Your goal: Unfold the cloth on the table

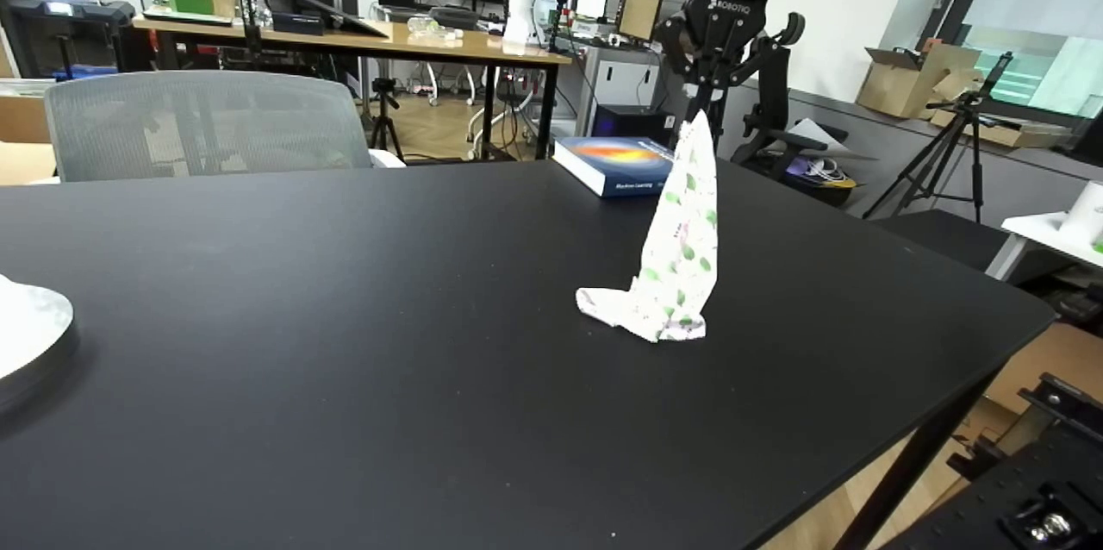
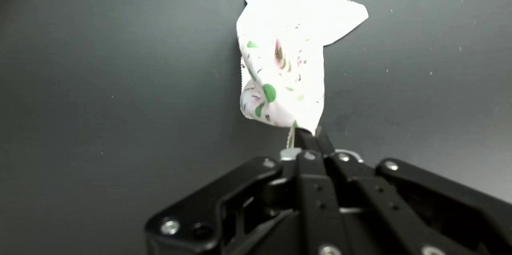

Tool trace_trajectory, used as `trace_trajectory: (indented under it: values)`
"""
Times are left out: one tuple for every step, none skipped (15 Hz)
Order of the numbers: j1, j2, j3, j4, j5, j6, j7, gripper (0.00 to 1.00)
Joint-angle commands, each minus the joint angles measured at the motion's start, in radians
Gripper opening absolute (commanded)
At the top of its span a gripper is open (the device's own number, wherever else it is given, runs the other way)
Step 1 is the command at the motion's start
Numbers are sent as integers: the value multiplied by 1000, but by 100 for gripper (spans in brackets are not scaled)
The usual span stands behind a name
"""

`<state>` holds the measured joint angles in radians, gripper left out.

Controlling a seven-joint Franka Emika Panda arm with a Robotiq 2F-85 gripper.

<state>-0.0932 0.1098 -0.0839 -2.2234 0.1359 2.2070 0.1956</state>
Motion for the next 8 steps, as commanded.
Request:
trace_trajectory:
  values:
    - [-18,31,-23,45,89,52,77,0]
    - [-25,36,-30,47,117,79,85,0]
    - [-30,39,-36,45,145,106,95,0]
    - [-36,46,-41,48,170,127,108,0]
    - [-38,52,-47,47,187,149,133,26]
    - [-39,56,-50,41,203,180,158,28]
    - [-34,55,-54,28,207,217,195,33]
    - [-30,57,-56,19,207,247,233,40]
